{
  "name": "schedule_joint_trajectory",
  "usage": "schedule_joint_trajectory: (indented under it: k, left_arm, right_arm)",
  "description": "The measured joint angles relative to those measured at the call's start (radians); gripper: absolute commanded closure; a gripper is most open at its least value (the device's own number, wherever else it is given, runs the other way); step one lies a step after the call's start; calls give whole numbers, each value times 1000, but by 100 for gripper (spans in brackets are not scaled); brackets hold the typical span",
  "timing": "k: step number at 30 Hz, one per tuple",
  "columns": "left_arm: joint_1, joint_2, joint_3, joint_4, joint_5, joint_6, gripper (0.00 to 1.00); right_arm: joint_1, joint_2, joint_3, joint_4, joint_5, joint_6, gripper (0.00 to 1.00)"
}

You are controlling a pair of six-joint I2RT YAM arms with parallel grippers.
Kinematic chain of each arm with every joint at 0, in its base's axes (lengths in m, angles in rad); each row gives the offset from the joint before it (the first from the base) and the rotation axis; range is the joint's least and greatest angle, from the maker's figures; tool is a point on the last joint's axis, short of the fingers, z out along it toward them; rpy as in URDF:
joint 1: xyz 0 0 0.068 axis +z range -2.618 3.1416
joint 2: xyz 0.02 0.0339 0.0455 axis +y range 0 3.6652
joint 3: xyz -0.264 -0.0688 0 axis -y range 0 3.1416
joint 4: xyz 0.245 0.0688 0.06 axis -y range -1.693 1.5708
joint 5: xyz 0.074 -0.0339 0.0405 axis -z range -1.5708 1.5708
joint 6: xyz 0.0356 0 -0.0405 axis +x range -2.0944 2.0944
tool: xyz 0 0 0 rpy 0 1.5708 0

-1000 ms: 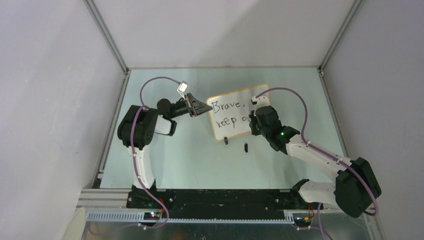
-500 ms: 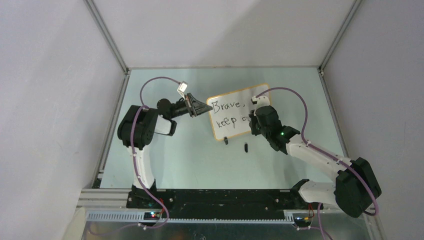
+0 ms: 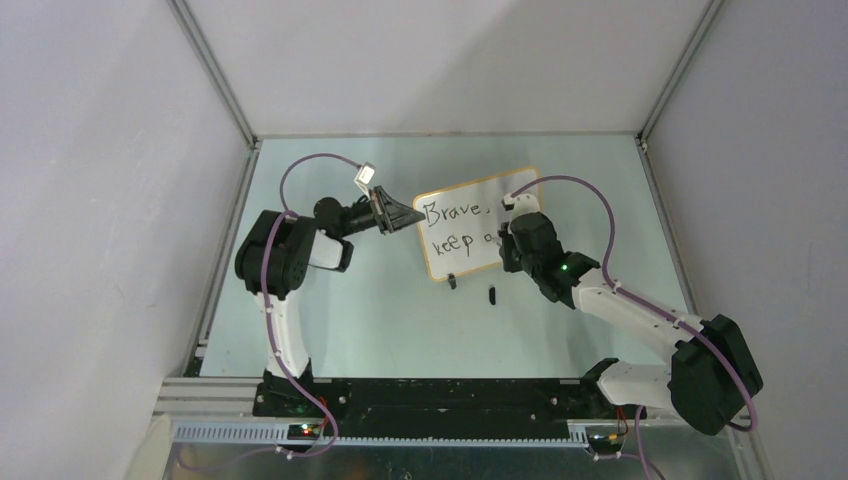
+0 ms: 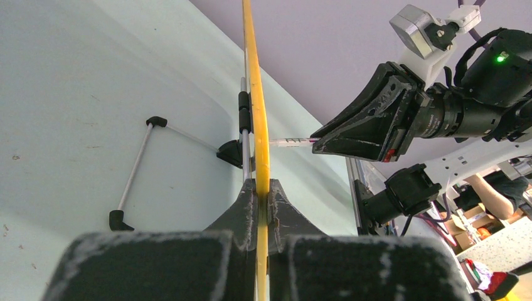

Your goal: Write a sentence on the whiteboard

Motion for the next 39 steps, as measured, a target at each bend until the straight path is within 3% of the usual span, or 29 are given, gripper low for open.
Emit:
schedule_joint_trajectory:
  k: [21, 39]
  left_arm:
    - [0, 0, 0, 0, 0, 0, 100]
    - [0, 0, 0, 0, 0, 0, 100]
  right_arm:
    - [50, 0, 0, -27, 17, 1, 100]
    - [15, -45, 0, -7, 34, 3, 100]
